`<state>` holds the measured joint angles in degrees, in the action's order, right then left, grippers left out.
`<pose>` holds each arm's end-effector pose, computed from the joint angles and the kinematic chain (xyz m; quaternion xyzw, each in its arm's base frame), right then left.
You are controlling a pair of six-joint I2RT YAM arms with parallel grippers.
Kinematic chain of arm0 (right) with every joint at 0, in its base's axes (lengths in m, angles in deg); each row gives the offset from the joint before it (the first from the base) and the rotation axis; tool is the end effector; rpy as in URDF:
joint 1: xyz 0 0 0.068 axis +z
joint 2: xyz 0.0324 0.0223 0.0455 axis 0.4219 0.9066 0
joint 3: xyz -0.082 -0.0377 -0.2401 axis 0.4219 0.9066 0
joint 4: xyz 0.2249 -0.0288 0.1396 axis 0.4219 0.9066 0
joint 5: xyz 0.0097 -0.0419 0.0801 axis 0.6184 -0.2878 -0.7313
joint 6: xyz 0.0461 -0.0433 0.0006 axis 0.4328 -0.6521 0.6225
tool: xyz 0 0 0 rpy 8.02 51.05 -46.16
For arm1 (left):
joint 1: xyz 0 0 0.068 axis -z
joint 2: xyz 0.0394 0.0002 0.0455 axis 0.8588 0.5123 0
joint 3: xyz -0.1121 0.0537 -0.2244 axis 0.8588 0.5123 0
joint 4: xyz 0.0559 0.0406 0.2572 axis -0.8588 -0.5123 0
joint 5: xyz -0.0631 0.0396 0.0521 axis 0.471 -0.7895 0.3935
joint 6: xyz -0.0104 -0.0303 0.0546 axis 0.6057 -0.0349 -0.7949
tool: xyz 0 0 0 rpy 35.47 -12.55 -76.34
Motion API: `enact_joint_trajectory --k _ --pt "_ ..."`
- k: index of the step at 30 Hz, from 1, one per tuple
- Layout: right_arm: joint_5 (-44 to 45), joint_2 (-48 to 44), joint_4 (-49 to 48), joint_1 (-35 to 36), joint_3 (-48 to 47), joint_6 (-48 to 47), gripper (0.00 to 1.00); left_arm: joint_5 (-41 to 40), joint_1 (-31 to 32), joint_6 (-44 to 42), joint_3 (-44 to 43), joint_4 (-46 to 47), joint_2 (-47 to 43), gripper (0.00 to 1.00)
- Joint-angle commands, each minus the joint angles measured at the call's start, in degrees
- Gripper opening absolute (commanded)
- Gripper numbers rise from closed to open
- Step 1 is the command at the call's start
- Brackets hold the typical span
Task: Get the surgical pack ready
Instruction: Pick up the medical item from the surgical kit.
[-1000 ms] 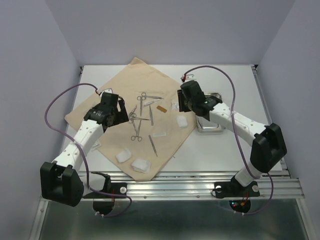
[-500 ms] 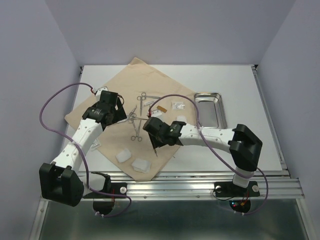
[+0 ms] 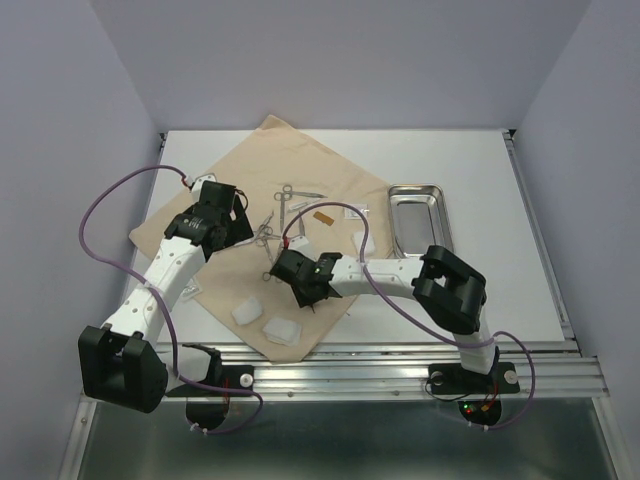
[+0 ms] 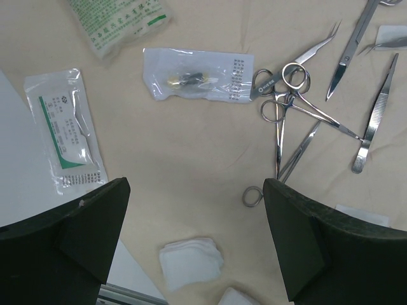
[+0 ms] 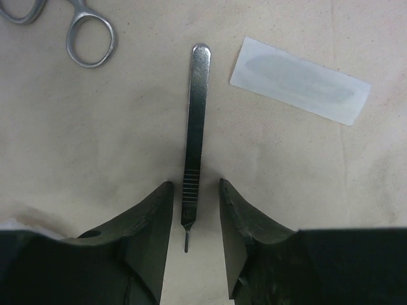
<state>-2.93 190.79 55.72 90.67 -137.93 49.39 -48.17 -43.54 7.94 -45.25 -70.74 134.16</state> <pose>0.1860 0.3696 0.1419 -0.2172 0.9366 0.0454 0.2710 0.2650 -0.0585 0.2680 -0.1516 0.9065 0.0010 0.3940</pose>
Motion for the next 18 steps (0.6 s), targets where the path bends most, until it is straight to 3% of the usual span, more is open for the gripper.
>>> enact_joint_trajectory --k 1,6,10,18 --pt "1.92 1.29 -2.21 0.03 -2.79 0.37 0.38 -0.7 -0.35 -1.03 -0.36 0.13 -1.16 0.99" --pt "2.37 3.32 -2.48 0.03 -3.67 0.63 0.26 -0.26 -0.35 -0.94 0.34 0.22 -1.34 0.99" --pt "3.06 2.01 -2.57 0.03 -3.41 0.81 0.1 0.44 -0.35 -1.29 0.52 0.13 -2.3 0.99" --pt "7.55 -3.79 -1.51 0.03 -3.06 0.46 0.04 0.35 -0.35 -2.0 -0.01 -0.48 -2.39 0.99"
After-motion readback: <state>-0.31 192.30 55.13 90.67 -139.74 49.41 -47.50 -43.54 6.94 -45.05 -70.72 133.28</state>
